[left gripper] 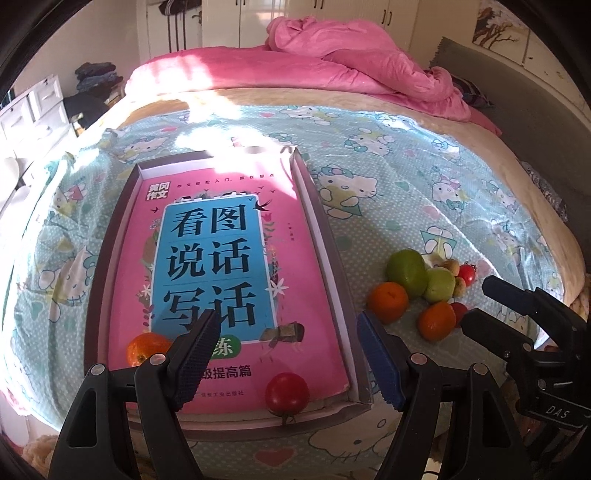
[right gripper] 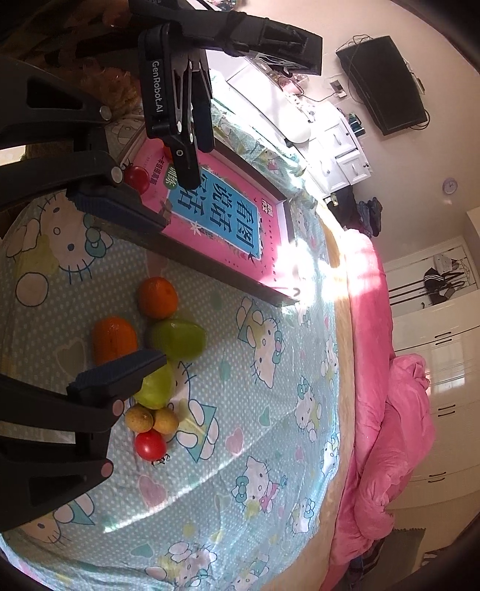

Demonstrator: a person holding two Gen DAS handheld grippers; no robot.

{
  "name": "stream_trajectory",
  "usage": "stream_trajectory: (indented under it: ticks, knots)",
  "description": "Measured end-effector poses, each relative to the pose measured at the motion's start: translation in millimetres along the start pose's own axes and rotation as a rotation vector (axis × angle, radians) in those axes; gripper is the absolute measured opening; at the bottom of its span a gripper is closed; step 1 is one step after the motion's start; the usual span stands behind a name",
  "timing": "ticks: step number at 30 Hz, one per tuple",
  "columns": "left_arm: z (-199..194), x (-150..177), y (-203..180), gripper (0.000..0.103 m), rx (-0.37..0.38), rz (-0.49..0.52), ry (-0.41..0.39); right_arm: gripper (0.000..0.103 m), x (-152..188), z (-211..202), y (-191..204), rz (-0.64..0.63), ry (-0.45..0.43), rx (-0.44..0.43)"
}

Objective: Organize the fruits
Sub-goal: 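Move both open tools back to the fruit cluster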

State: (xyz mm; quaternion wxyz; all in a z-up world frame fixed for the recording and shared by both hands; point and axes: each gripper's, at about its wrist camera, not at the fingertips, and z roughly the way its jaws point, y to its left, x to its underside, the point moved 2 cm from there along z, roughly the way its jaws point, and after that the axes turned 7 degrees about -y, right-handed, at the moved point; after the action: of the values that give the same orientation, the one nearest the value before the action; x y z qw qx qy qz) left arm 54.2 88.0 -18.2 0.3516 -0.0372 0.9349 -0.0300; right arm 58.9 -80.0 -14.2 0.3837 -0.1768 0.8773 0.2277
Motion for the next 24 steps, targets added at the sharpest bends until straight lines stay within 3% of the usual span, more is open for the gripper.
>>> stream_trajectory:
  ticks: [24]
  knots:
    - [6.9,4.1,-52.3,0.077,0.091,0.109,0.015,0.065,11.4,-24.8,-55.4,0.11,0.006,0.12]
